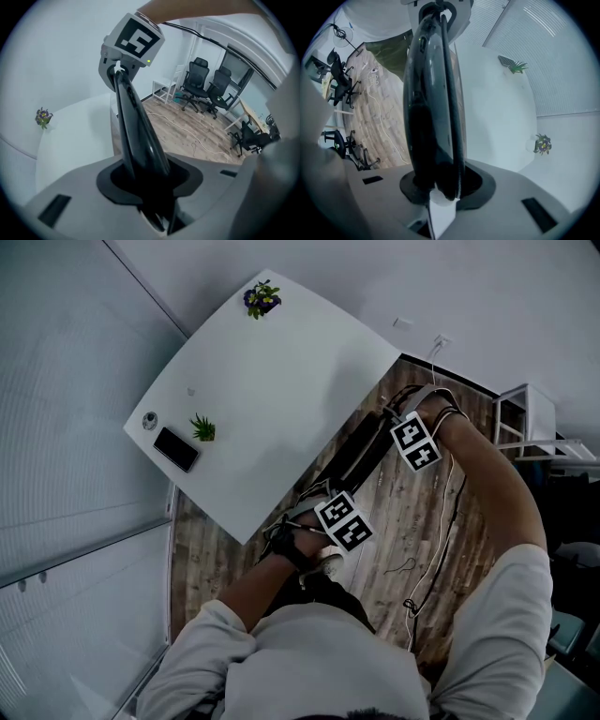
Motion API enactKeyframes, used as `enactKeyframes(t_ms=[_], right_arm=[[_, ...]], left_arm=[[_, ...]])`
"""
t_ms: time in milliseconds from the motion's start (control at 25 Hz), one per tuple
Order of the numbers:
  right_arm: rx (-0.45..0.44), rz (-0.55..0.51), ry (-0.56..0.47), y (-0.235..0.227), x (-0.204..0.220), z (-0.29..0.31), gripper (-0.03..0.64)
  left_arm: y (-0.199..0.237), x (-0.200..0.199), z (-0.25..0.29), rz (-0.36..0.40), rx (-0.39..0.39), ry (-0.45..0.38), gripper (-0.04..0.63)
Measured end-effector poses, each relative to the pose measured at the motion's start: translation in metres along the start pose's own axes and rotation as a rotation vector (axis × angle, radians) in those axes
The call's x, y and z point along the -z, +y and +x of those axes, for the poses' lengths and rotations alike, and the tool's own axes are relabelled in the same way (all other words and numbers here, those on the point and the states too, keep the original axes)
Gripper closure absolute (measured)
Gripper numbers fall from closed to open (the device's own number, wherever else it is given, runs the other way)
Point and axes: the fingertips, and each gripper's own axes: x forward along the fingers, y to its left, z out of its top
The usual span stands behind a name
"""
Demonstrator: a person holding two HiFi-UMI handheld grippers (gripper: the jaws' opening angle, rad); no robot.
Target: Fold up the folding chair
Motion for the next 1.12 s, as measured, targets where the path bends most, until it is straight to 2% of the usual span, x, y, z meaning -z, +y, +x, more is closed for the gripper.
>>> enactKeyframes(t_ms=[240, 880, 1120], right_arm=[[-0.019, 0.002, -0.006, -0.023, -0.003, 0.004, 0.526], [-0.021, -0.013, -0.002, -0.076, -0.002, 0.012, 0.523], [-0.029, -0.01, -0.003, -0.081, 0.001, 0.017, 0.518]], left_arm=[[0.027, 0.009, -0.005, -0.049, 0.017, -0.015, 0.459], [0.074, 0.019, -0.01, -0.109, 0.028, -0.026, 0.462], [0.089, 0.019, -0.009, -0.13, 0.018, -0.048, 0.479]])
